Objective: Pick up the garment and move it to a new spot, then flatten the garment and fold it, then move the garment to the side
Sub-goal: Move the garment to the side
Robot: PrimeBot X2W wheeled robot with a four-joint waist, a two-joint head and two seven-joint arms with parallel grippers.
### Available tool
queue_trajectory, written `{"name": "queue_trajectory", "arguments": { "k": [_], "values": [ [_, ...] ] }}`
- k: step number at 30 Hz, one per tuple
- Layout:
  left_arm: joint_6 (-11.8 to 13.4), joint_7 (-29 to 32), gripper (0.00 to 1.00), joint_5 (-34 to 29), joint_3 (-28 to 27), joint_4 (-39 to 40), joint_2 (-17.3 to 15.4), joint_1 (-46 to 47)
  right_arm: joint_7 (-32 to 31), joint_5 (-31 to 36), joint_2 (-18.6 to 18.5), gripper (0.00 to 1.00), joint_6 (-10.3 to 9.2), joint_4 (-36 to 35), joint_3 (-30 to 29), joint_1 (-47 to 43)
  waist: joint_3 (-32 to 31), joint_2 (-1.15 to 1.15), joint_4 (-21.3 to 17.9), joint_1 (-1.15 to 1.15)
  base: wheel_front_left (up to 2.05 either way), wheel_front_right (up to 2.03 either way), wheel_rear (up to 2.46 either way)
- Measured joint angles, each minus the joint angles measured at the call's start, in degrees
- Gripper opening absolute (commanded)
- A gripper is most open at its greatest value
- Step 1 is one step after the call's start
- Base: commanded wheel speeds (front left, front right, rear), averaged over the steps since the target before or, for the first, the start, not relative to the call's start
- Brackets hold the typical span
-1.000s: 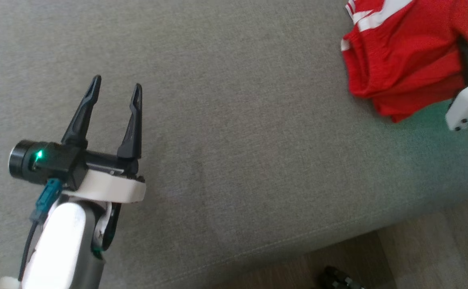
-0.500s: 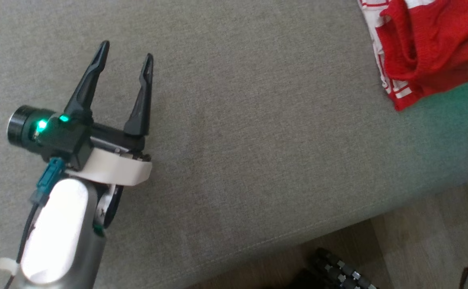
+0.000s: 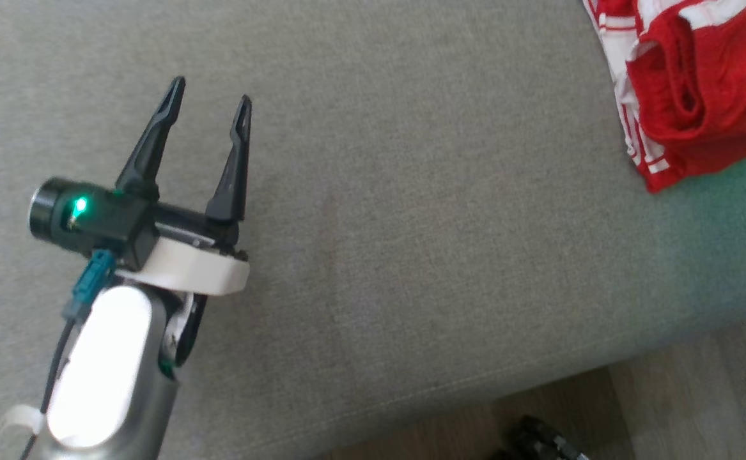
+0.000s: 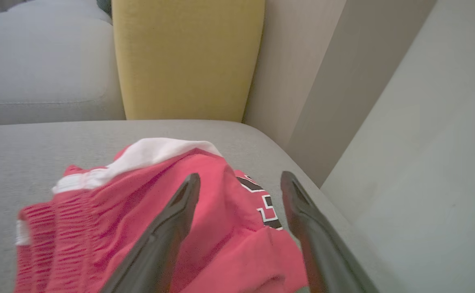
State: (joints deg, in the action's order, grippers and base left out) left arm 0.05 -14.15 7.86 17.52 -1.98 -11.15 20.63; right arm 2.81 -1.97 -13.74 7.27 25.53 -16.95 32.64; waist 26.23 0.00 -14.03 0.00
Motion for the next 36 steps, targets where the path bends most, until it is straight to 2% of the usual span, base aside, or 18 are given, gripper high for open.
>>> {"name": "queue_trajectory", "arguments": {
  "k": [7,14,18,26,36],
  "values": [
    [1.7,-0.1,1.0,1.1,-1.4,-1.4,0.9,-5.4,2.7,-0.7,6.1,1.0,0.0,-12.8,4.9,-13.4,-5.7,0.0,2.2,0.0,0.0,0.0,0.0],
    [3.3,-0.2,1.0,2.7,-2.5,-1.9,1.5,-9.4,2.1,-2.3,8.9,1.0,0.0,-20.1,11.5,-20.7,-10.0,0.0,5.6,0.0,0.0,0.0,0.0],
    [4.5,-0.2,1.0,3.4,-4.0,-2.2,1.4,-11.9,1.4,-3.7,9.9,1.0,0.0,-22.3,14.1,-23.8,-12.3,0.0,8.4,0.0,0.0,0.0,0.0],
    [5.0,-0.2,1.0,4.5,-5.3,-3.2,1.0,-15.7,0.2,-4.8,11.0,1.0,0.0,-24.1,16.7,-28.4,-16.7,0.0,13.1,0.0,0.0,0.0,0.0],
    [5.1,-0.1,1.0,5.4,-5.2,-3.7,0.8,-20.5,-2.0,-6.1,11.1,1.0,0.0,-26.3,16.7,-35.5,-22.3,0.0,14.6,0.0,0.0,0.0,0.0]
  ]
}}
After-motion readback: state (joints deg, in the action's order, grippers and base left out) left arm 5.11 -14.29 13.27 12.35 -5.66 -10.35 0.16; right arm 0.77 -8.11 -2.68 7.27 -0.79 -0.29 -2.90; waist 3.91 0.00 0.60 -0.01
